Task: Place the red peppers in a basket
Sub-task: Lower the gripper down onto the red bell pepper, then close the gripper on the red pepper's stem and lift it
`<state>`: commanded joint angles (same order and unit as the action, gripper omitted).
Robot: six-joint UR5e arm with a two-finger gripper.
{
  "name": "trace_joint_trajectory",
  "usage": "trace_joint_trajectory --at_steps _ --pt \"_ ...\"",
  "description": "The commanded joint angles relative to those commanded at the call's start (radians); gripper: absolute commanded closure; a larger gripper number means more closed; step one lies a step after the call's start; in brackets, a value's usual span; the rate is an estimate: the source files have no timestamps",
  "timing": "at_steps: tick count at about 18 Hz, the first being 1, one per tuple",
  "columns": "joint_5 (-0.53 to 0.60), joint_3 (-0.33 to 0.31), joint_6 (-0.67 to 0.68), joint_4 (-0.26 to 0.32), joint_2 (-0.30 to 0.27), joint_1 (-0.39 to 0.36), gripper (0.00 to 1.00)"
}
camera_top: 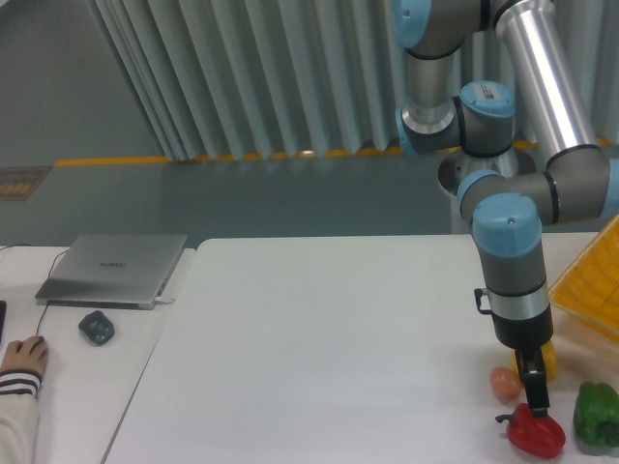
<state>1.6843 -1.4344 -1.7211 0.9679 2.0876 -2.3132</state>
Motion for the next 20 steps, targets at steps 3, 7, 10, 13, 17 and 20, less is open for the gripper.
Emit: trace_joint_trajectory --at_steps 3,7,10,13,17,20 --pt "0.000 0.026 -0.003 -0.002 0.026 0.000 0.00" --pt "-0.002 0.045 0.002 -0.026 0.048 -0.002 0.00" --pt "-0.002 0.049 0.005 -0.029 0.052 -0.002 0.00" --pt "-0.002 0.049 0.008 -0.029 0.060 -0.002 0.00" --pt "-0.002 0.049 0.008 -0.029 0.069 -0.002 0.00" --pt "-0.002 0.046 0.012 -0.028 0.069 -0.002 0.00"
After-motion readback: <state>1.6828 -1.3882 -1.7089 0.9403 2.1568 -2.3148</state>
